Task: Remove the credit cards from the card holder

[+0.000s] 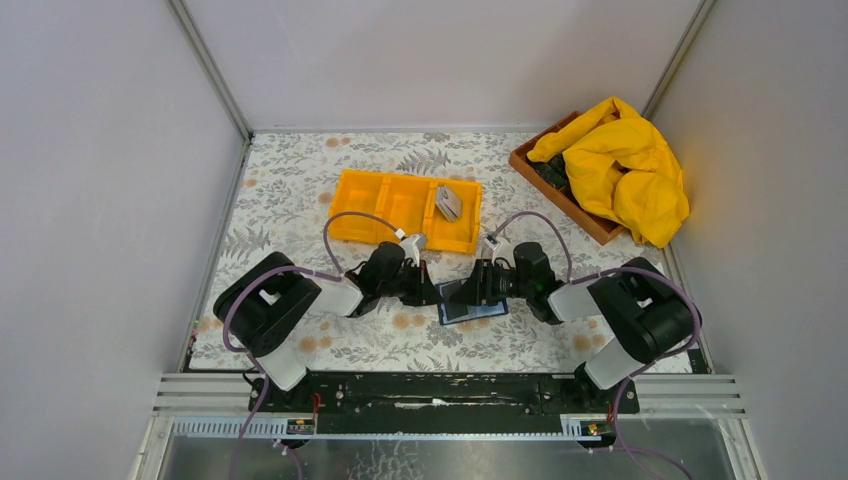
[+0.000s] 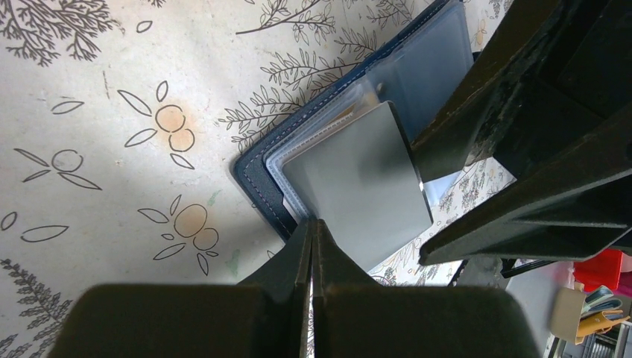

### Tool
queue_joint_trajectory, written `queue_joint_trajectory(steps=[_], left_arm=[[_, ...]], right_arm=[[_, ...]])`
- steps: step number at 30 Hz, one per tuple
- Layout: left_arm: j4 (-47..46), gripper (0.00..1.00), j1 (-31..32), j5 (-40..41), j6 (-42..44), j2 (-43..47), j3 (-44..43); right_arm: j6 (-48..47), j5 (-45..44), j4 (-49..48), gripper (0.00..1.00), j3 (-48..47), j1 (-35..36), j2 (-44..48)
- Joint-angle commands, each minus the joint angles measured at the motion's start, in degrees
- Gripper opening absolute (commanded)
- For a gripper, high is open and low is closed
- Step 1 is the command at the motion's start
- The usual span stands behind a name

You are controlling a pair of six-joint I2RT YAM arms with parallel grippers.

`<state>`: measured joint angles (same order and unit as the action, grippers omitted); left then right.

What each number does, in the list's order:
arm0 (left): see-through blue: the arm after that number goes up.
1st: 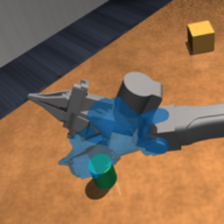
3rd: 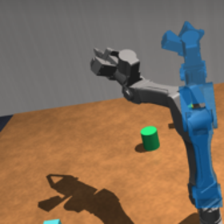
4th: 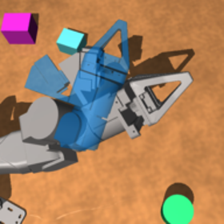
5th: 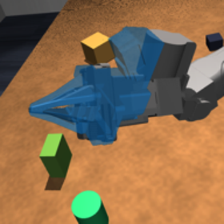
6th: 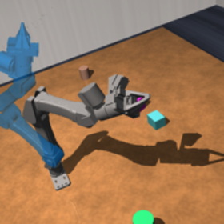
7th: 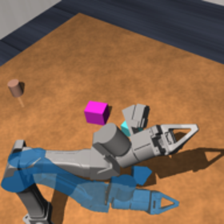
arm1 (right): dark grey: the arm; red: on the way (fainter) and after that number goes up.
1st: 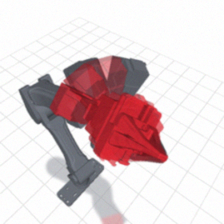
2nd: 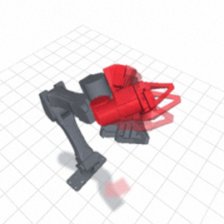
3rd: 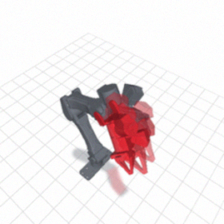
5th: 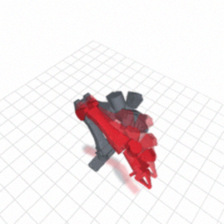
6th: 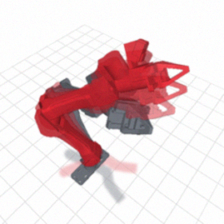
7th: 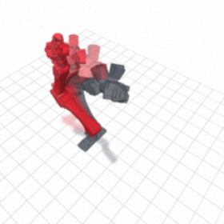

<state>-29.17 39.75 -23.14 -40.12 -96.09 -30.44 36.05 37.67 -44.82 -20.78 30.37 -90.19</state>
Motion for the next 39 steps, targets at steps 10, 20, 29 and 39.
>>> queue_joint_trajectory(steps=[10, 20, 29, 39], left_arm=[[2.0, 0.0, 0.3, 0.1, 1.3, -1.4, -0.6], [4.0, 0.0, 0.0, 2.1, 1.6, -1.5, -0.9], [4.6, 0.0, -0.3, 2.7, 1.6, -1.6, -1.0], [4.1, 0.0, -0.9, 3.1, 1.4, -1.0, -0.3]], right_arm=[[6.1, 8.1, -12.9, 0.51, -0.9, 0.7, -5.9], [-0.8, 2.0, -0.5, 0.51, -1.4, 0.2, 1.5], [-2.5, -1.5, 3.9, 0.5, -1.5, -1.0, 3.0], [-4.1, -4.5, 8.3, 0.46, -1.8, -2.7, 4.2]])
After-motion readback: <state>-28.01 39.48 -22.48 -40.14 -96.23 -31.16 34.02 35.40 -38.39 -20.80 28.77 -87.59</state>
